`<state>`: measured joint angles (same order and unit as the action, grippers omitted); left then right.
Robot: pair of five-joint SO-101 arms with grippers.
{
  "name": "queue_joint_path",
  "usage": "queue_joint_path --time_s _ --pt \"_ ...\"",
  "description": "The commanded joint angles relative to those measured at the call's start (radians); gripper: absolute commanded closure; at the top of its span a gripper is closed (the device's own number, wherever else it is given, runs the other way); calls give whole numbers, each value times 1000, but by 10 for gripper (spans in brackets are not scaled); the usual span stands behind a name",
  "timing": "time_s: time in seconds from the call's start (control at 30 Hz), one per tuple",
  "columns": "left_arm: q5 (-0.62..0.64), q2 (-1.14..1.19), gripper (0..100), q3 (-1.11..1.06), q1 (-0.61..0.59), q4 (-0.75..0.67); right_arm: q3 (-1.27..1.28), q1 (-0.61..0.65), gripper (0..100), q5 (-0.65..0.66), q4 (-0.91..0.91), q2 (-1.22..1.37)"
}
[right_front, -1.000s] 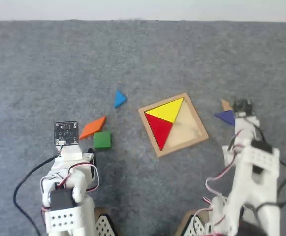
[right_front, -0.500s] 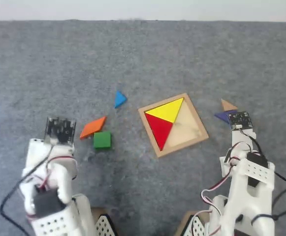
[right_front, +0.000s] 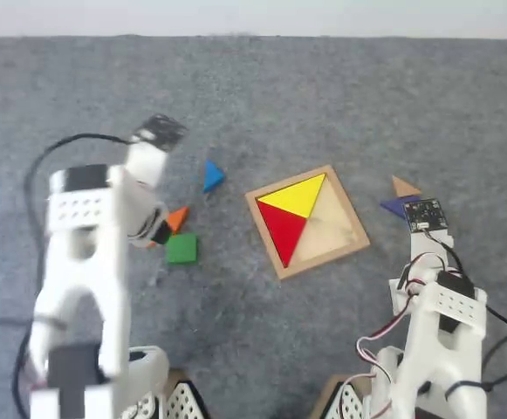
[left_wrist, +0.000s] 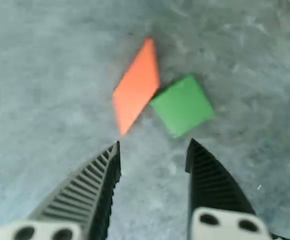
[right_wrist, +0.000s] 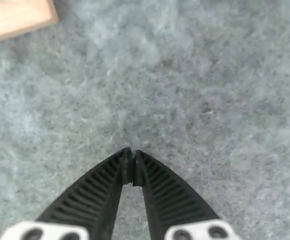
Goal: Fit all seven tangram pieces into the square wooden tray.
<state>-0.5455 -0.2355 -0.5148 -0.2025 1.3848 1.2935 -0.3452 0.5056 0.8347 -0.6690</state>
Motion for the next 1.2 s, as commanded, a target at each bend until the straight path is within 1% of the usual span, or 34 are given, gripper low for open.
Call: queue_joint_path --time_s 0.0,0.23,0.47,0.53,0.77,0.9,1.07,1.17 --pt "-9 94 783 10 48 -106 -6 -7 990 9 -19 -30" --pt "-14 209 781 -79 40 -325 -6 -7 990 6 -19 -30" --pt "-14 354 781 -71 35 -440 -6 -7 990 5 -19 -30" --pt "-12 374 781 -44 31 -422 -6 -7 990 5 -19 -30" --pt "-37 496 783 91 9 -288 -6 -7 990 5 -19 -30" --pt "-37 542 783 163 -43 -272 -6 -7 990 5 -21 -30" --pt "-32 502 780 203 -78 -270 -2 -7 990 5 -36 -30" --pt "55 400 777 205 -72 -249 12 -5 990 5 -41 -39"
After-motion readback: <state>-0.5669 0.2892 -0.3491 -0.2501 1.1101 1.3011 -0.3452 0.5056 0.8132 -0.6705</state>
